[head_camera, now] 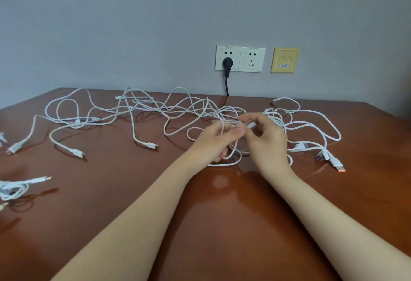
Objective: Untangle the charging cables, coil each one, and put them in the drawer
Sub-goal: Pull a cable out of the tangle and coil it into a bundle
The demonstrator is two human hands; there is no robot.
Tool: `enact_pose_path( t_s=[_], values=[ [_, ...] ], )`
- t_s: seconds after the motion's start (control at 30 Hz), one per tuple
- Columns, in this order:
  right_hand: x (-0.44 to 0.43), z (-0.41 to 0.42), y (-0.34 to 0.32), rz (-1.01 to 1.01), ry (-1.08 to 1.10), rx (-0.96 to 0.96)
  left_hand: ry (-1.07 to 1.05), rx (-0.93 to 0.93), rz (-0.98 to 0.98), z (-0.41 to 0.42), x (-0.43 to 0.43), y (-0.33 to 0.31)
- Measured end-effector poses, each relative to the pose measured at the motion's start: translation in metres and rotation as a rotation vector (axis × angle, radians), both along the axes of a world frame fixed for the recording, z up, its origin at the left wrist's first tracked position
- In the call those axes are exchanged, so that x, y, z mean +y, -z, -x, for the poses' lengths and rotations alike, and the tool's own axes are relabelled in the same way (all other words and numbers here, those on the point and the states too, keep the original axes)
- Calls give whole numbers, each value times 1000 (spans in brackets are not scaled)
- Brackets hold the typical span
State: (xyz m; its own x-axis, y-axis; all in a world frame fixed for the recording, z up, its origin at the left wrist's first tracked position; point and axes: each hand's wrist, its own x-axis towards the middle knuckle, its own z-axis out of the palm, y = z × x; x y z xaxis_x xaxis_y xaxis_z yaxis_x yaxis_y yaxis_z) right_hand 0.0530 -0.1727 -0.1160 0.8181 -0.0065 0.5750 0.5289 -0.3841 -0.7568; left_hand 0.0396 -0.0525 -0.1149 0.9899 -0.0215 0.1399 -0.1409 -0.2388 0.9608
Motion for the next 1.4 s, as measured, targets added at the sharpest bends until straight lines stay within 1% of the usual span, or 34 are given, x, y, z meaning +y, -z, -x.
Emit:
enact_pose_path(
  t_s=[0.1,0.17,0.23,0.3,0.37,0.4,0.43,0.47,0.53,0.6,0.63,0.7,0.73,0.8,0.83,0.87,0.9,0.93,0.97,1.0,1.03,1.07,1.17,1.27,1.4],
  values=[
    [-1,-2,-2,-212,-78,101,38,-96,-18,0,1,2],
    [-1,-2,-4,-261,-109,150,52,-137,-43,-1,3,3],
    [-2,-3,-6,-185,-62,130,32,-162,-40,-1,3,4],
    [-1,-2,-5,-39,20,62,-21,-187,-63,-2,4,4],
    [-1,0,-4,89,98,-74,-87,-195,-95,-2,2,3],
    [-1,1,-5,97,124,-145,-132,-187,-87,-2,2,3],
    [-2,1,-5,62,144,-182,-180,-166,-49,-3,3,3],
    [-4,1,-7,-2,157,-178,-222,-137,5,-4,6,2],
    [-9,-3,-9,-141,158,-83,-247,-84,119,-5,11,-1],
    [-10,-5,-9,-221,106,17,-198,-53,176,-6,13,-1],
    [-10,-4,-9,-241,62,34,-174,-50,148,-6,12,-1],
    [-7,0,-13,-279,-30,9,-153,-100,-35,-8,9,1],
    [-7,2,-15,-308,-82,-12,-168,-138,-187,-10,8,3],
    [-6,5,-20,-386,-209,-20,-279,-188,-550,-11,5,6],
    [-7,5,-22,-420,-268,-7,-310,-207,-600,-11,3,6],
    [-8,4,-22,-433,-306,10,-305,-232,-537,-12,2,6],
    [-8,4,-21,-420,-315,28,-270,-247,-349,-11,0,5],
    [-7,3,-20,-386,-309,52,-214,-222,-102,-9,-2,0],
    [-6,1,-18,-346,-304,90,-140,-165,136,-7,-4,-4],
    [-4,0,-16,-307,-311,143,-80,-111,323,-6,-4,-7],
    [-2,-2,-12,-273,-330,207,-36,-70,452,-6,-3,-7],
    [0,-3,-9,-240,-349,270,-7,-41,531,-6,-2,-6],
    [3,-5,-2,-158,-329,389,56,36,633,-5,2,-2],
    [3,-3,2,-72,-309,398,78,94,693,-5,5,-1],
    [8,0,5,24,-338,354,100,120,621,-5,-4,0]
  ],
)
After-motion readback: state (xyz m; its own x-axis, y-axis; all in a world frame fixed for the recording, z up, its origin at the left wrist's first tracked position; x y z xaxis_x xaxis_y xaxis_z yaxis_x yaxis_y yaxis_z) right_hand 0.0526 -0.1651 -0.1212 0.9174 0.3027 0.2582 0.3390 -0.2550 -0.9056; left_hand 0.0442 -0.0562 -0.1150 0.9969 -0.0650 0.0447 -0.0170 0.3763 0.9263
